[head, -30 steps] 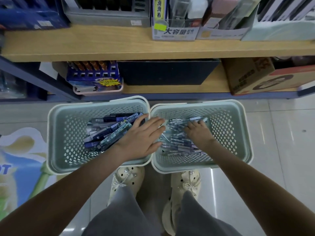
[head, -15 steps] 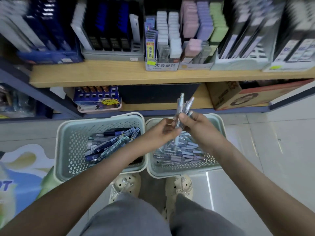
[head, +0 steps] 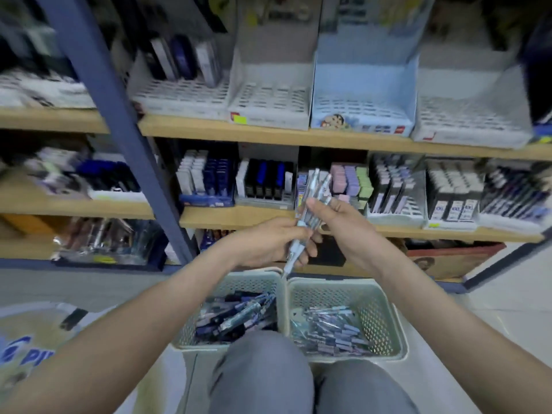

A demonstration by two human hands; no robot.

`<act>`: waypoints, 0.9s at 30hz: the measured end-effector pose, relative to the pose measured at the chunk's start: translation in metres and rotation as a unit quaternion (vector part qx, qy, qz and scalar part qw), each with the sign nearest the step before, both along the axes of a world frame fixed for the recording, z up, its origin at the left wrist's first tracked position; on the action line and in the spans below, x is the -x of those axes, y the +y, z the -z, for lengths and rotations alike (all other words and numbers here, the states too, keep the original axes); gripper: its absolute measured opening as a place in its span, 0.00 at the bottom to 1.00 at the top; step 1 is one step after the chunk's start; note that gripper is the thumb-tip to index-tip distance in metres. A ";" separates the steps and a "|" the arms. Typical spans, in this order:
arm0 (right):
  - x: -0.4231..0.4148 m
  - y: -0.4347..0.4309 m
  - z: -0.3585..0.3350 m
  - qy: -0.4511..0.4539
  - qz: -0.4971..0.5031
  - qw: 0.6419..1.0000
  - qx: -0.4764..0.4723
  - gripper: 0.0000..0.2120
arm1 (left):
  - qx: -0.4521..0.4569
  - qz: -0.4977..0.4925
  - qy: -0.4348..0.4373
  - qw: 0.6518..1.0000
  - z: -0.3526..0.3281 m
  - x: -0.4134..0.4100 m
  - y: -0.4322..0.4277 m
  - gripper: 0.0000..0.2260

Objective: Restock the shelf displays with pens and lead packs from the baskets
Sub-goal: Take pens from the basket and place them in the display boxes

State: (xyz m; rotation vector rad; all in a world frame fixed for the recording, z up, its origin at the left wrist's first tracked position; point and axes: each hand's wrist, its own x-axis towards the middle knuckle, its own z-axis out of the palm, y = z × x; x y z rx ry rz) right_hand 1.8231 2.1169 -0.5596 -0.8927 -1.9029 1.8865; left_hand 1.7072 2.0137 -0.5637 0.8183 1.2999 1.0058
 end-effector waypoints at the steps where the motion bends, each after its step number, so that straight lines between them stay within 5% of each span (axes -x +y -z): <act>1: 0.005 -0.004 -0.013 0.002 -0.007 1.000 -0.009 0.18 | -0.014 -0.004 -0.004 1.000 -0.013 0.004 -0.007 0.08; 3: 0.014 -0.012 -0.039 0.010 -0.038 0.999 -0.019 0.24 | -0.042 -0.017 -0.016 0.999 -0.036 0.011 -0.020 0.08; 10: 0.035 -0.044 -0.106 0.075 -0.162 0.981 -0.076 0.18 | -0.139 -0.097 -0.076 0.983 -0.099 0.033 -0.055 0.08; 14: 0.049 -0.053 -0.129 0.125 -0.139 0.978 -0.090 0.11 | -0.160 -0.113 -0.073 0.978 -0.123 0.045 -0.072 0.11; 27: 0.089 -0.070 -0.183 0.231 -0.069 0.968 -0.070 0.10 | -0.185 -0.101 -0.028 0.977 -0.169 0.090 -0.119 0.12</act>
